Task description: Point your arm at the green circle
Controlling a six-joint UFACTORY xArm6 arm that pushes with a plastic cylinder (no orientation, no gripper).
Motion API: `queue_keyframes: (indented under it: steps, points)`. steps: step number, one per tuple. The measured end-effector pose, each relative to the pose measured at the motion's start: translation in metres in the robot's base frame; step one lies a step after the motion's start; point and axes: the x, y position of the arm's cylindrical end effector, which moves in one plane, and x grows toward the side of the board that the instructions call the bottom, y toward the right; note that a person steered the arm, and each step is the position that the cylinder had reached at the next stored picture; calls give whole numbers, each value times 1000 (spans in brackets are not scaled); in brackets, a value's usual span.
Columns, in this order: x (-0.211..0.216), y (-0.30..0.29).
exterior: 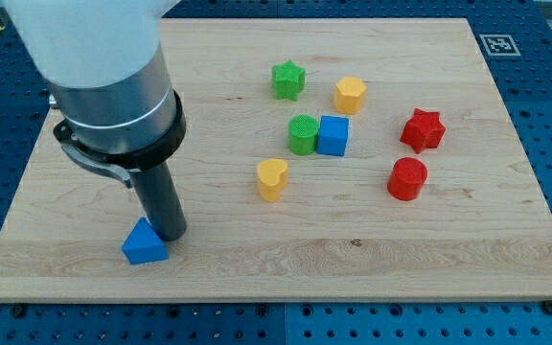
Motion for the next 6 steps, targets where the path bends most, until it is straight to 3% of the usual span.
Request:
queue_keyframes:
  steps: [3, 4, 5, 6]
  points:
    - [18, 0]
    - [-13, 10]
    - [-69, 22]
    - [-105, 69]
